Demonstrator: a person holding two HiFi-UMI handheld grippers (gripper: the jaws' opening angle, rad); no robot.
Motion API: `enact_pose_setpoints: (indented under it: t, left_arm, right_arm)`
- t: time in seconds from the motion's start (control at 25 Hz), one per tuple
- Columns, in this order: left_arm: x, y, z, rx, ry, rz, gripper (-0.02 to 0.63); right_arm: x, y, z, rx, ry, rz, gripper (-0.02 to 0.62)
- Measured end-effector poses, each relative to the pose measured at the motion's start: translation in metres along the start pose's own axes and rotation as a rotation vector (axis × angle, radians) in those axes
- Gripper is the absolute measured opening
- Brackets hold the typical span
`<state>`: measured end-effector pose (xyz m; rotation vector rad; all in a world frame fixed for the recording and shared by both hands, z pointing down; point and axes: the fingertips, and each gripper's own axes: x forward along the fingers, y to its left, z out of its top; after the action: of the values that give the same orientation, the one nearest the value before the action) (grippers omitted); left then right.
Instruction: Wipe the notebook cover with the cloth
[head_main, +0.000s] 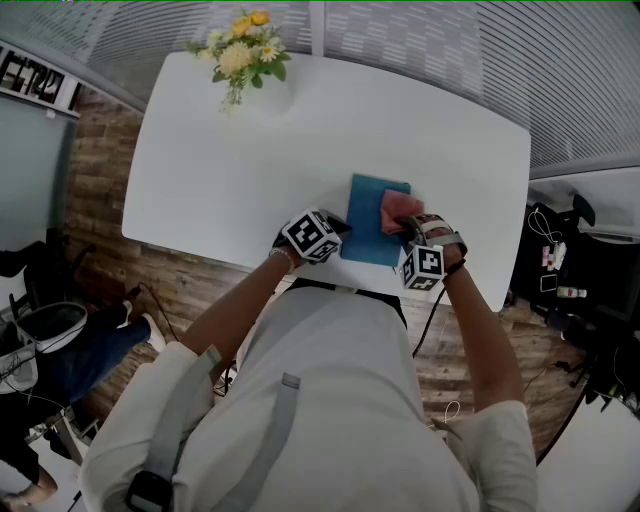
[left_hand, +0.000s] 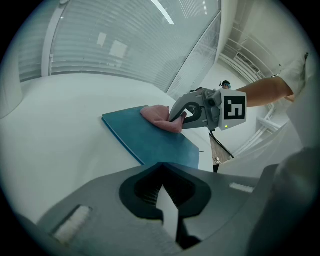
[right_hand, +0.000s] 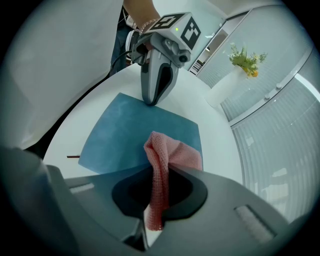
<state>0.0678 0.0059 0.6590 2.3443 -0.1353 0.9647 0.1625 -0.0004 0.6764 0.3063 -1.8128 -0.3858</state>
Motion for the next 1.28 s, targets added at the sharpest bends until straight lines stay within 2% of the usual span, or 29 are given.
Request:
enact_pose_setpoints:
  t: [1.28]
  left_arm:
    - [0.0,0.001,0.0,0.0,-0.001,0.002,-0.002]
  right_arm:
    - [-0.011,0.029,0.01,0.008,-0.029,0.024,0.005]
